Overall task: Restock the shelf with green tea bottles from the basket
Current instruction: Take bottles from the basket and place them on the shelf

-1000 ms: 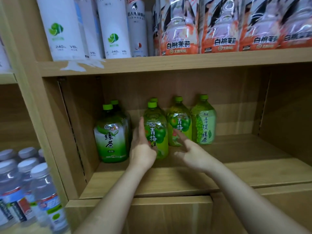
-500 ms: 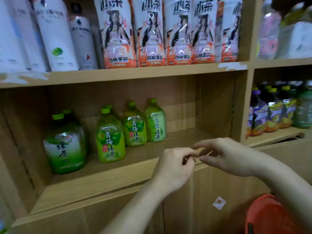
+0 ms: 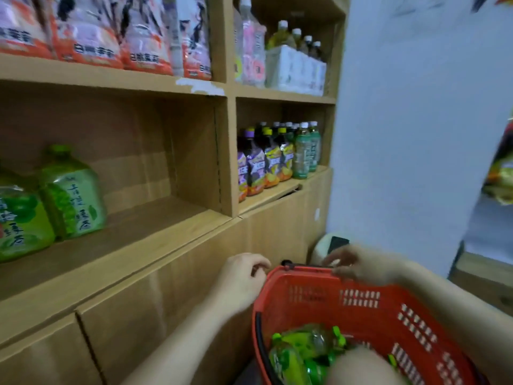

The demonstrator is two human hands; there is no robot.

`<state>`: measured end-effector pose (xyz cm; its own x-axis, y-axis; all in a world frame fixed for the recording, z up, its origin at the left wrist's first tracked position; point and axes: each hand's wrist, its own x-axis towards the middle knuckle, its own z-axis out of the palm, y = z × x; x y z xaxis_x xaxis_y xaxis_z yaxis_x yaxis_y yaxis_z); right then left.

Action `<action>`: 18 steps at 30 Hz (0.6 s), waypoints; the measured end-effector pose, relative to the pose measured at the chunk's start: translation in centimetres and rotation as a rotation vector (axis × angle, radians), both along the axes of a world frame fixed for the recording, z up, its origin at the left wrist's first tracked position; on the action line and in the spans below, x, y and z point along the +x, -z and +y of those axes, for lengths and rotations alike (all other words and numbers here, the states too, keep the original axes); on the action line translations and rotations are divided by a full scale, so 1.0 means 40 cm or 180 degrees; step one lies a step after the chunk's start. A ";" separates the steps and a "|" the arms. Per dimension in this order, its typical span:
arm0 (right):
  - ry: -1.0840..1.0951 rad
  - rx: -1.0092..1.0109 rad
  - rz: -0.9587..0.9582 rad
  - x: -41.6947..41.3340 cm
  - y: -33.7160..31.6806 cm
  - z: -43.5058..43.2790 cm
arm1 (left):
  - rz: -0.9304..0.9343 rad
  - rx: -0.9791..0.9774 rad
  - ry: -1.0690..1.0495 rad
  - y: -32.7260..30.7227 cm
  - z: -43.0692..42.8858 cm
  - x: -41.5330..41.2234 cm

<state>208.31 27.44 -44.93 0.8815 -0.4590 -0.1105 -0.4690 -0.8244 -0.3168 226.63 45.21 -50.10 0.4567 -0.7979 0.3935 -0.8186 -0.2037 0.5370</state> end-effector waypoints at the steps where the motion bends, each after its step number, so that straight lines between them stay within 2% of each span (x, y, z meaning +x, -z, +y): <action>1: 0.0109 0.0068 0.0007 -0.016 0.011 -0.017 | 0.0061 0.0021 0.0021 0.017 -0.018 -0.008; 5: 0.0478 0.0407 -0.0252 -0.059 0.071 -0.087 | 0.0255 0.0171 0.0051 0.081 -0.081 -0.035; 9: 0.1145 0.1342 -0.1220 -0.084 0.195 -0.138 | 0.0376 0.0212 0.0033 0.136 -0.160 -0.058; 11: 0.1443 0.1439 -0.1463 -0.095 0.273 -0.161 | 0.0461 0.0266 0.0066 0.167 -0.207 -0.074; 14: 0.1845 0.1486 -0.1564 -0.110 0.393 -0.200 | 0.0651 0.0575 0.0178 0.224 -0.280 -0.096; 18: 0.1946 0.1520 -0.1293 -0.112 0.493 -0.228 | 0.0741 0.0983 0.0284 0.305 -0.384 -0.114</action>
